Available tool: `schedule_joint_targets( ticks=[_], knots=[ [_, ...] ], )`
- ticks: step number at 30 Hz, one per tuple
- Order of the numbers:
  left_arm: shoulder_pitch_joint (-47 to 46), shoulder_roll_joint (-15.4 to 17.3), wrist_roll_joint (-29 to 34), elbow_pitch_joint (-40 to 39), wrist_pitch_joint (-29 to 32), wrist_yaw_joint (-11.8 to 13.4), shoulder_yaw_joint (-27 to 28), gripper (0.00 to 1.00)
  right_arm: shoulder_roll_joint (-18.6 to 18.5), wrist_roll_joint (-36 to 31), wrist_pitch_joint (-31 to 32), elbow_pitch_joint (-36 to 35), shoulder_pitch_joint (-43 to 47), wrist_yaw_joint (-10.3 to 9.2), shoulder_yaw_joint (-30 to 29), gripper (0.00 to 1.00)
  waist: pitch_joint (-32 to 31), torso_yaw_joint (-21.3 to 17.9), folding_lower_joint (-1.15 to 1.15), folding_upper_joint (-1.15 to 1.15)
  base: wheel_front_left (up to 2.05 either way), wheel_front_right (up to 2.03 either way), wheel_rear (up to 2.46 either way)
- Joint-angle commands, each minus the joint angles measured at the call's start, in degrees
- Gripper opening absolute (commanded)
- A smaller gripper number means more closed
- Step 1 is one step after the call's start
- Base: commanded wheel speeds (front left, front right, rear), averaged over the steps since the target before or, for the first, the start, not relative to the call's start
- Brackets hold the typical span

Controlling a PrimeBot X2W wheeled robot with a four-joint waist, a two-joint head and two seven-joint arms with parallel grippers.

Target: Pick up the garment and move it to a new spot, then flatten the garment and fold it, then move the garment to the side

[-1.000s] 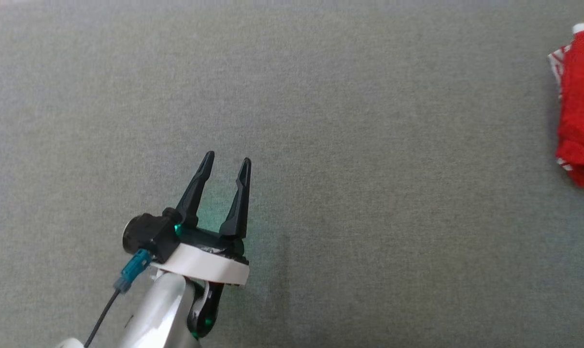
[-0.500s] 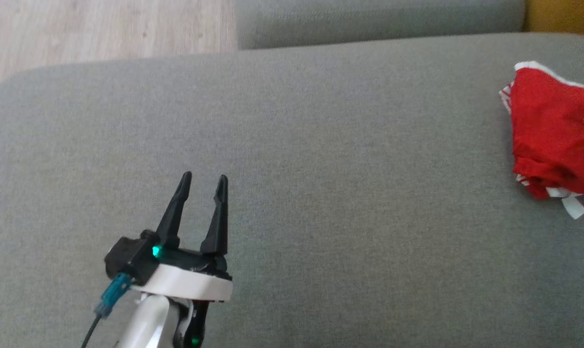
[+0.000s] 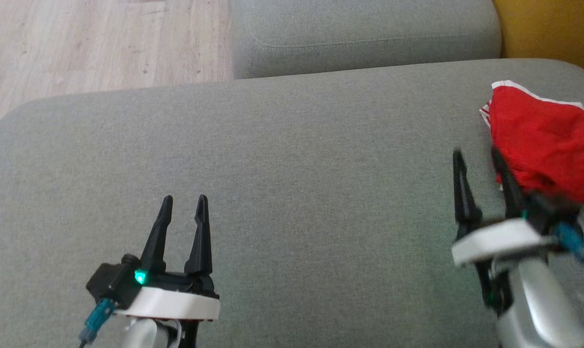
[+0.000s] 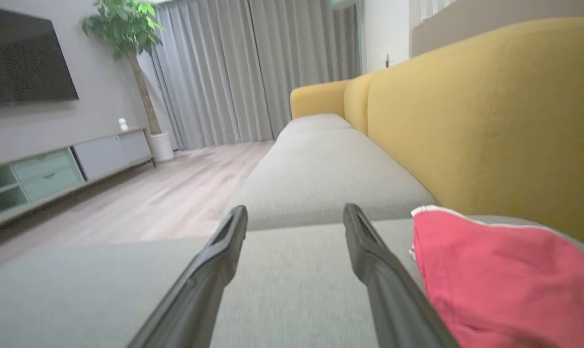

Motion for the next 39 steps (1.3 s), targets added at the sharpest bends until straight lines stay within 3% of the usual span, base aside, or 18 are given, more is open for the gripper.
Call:
schedule_joint_targets(
  ticks=[1, 8, 38, 39],
  knots=[
    [-1.38, 0.04, -0.02, -1.33, -0.31, -0.33, 1.92, 1.00, 0.48, -1.20, -0.60, -3.10, 0.21, -0.04, 0.00, 1.00, 0.01, 0.09, 0.01, 0.00, 0.00, 0.00, 0.00],
    [-0.51, -0.12, -2.53, 0.72, -0.31, -0.33, 3.45, 1.00, 2.10, -7.42, -0.61, -6.39, 8.28, -0.04, 0.40, 1.00, -0.06, 0.10, 0.01, 0.00, 0.00, 0.00, 0.00],
    [-0.25, -0.15, -1.61, 0.50, -0.31, -0.33, 4.77, 1.00, 2.30, -3.97, -0.62, -8.07, 8.49, -0.04, 0.59, 1.00, 0.43, -0.28, 0.01, 0.00, 0.00, 0.00, 0.00],
    [1.39, -0.14, -1.53, 2.68, 0.00, 0.07, 2.48, 0.00, 2.31, -4.51, 0.01, -6.32, 10.58, 0.00, -0.97, 0.00, 0.43, -0.29, 0.01, 0.00, 0.00, 0.00, 0.00]
  ],
)
